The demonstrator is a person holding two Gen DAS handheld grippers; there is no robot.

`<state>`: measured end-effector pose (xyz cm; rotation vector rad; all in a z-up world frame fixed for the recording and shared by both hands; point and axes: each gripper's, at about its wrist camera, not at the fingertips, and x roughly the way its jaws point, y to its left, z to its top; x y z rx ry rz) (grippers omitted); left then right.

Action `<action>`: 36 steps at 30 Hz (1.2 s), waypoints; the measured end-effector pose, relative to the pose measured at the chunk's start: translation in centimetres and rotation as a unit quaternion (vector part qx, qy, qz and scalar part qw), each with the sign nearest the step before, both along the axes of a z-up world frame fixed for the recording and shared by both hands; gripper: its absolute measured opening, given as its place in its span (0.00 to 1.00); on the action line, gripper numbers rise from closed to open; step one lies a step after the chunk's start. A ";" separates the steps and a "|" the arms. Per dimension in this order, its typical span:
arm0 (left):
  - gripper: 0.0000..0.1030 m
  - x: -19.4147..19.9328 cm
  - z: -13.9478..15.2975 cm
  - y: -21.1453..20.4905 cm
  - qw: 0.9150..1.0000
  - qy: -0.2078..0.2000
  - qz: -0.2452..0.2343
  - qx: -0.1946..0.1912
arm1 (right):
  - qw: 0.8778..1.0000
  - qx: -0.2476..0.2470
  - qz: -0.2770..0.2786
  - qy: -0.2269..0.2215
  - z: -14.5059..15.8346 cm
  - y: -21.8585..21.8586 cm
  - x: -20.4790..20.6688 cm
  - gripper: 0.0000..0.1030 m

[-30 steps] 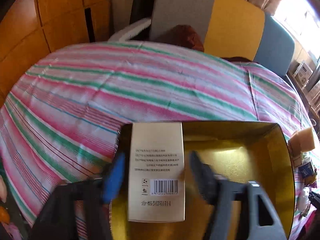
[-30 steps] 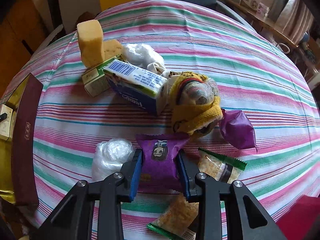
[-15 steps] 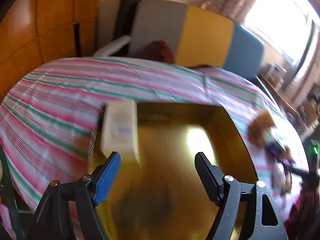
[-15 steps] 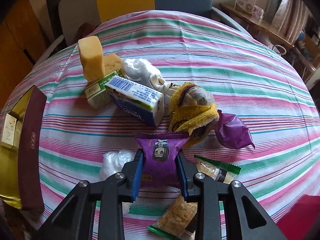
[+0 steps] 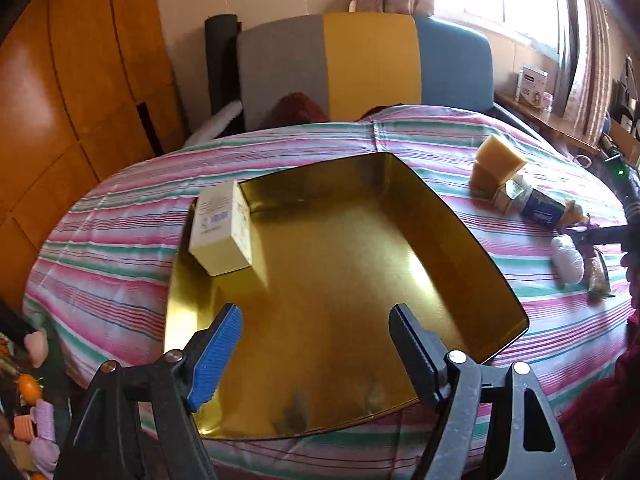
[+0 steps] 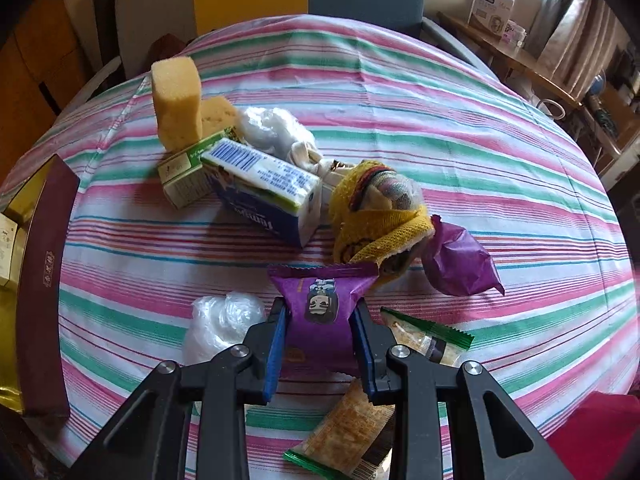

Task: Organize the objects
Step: 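Carry the purple packet to the tray and release it beside the cream box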

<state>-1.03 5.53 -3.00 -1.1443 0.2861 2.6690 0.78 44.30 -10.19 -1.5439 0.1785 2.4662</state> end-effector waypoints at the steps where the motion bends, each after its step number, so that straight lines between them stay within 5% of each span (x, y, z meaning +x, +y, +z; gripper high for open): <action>1: 0.75 0.0 0.1 -0.2 1.000 0.001 0.004 0.002 | 1.000 0.001 -0.004 0.005 0.2 0.1 0.1 0.31; 17: 0.75 0.7 0.7 -3.9 0.999 0.008 0.041 0.005 | 1.000 0.018 -0.004 0.021 0.5 -0.9 0.0 0.31; 22: 0.75 0.5 0.9 -5.8 0.998 0.012 0.055 0.005 | 0.999 0.003 0.001 0.051 2.7 -2.4 0.1 0.31; 29: 0.75 -0.3 0.6 -9.6 0.996 -0.001 0.091 0.013 | 0.987 -0.041 0.121 0.098 7.7 -13.0 -1.6 0.31; 36: 0.71 -1.7 -0.4 -15.7 0.984 -0.019 0.172 0.047 | 0.959 -0.109 0.258 0.043 5.2 -28.9 -4.3 0.31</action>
